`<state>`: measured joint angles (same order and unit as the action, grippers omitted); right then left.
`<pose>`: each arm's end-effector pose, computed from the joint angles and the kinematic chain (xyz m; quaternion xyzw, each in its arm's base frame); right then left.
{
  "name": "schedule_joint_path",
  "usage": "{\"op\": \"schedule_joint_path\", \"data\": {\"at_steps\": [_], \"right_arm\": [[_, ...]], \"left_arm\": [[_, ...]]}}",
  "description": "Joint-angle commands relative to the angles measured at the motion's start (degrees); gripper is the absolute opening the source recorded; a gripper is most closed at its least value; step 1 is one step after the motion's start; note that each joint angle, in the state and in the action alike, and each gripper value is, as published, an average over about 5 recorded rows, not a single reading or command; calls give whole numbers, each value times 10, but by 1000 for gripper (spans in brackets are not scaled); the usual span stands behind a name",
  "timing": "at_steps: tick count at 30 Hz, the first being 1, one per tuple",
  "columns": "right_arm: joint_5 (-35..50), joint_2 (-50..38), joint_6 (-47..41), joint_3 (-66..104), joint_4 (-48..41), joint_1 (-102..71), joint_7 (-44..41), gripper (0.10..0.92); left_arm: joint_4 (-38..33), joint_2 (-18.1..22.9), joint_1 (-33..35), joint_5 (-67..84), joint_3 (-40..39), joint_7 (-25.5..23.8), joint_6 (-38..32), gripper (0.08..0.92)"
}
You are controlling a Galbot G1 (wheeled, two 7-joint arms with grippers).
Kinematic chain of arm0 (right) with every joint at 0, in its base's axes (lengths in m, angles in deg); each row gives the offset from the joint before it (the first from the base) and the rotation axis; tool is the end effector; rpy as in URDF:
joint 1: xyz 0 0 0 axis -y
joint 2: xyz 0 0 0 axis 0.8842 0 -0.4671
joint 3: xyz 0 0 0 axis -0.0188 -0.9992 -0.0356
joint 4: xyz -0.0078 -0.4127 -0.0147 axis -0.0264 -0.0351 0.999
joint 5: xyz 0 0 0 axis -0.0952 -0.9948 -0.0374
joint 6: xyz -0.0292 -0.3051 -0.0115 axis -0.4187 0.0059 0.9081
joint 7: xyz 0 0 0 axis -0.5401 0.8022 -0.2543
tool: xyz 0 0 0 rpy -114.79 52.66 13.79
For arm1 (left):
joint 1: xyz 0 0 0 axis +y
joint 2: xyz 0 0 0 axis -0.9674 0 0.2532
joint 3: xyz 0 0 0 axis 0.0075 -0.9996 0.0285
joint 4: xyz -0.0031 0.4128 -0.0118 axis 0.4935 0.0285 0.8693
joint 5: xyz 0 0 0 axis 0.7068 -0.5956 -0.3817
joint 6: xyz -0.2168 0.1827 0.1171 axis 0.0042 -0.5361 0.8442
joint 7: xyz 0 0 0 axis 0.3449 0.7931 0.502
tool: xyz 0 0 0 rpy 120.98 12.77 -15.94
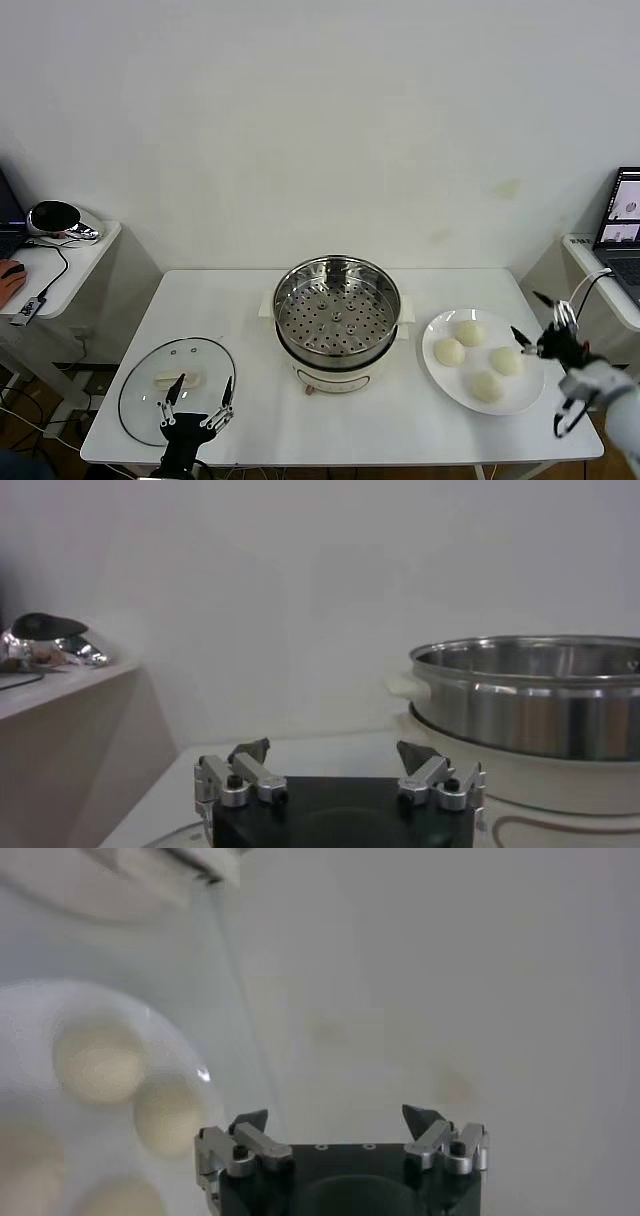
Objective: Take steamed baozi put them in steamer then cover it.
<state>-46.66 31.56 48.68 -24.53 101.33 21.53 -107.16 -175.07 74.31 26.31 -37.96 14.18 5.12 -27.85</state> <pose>0.2808 -0.3264 -0.2206 0.2281 -0.7334 0.6247 0.1406 0.0359 0.0582 -0.3587 -0.0095 -0.9971 -0.0455 0.0604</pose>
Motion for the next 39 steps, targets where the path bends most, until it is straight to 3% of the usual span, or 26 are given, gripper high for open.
{"op": "schedule_joint_path", "data": {"at_steps": [1, 6, 14, 39], "right_arm": [[26, -112, -10, -269, -133, 310, -215, 823], [62, -89, 0, -480, -211, 489, -250, 823], [100, -42, -6, -644, -256, 608, -291, 823], [85, 46, -45, -680, -326, 569, -265, 823]], "left_arm": [[2, -1, -5, -4, 2, 1, -1, 823], [2, -1, -8, -2, 6, 4, 0, 823], [2, -2, -10, -1, 14, 8, 7, 823], [0, -1, -13, 0, 21, 10, 8, 823]]}}
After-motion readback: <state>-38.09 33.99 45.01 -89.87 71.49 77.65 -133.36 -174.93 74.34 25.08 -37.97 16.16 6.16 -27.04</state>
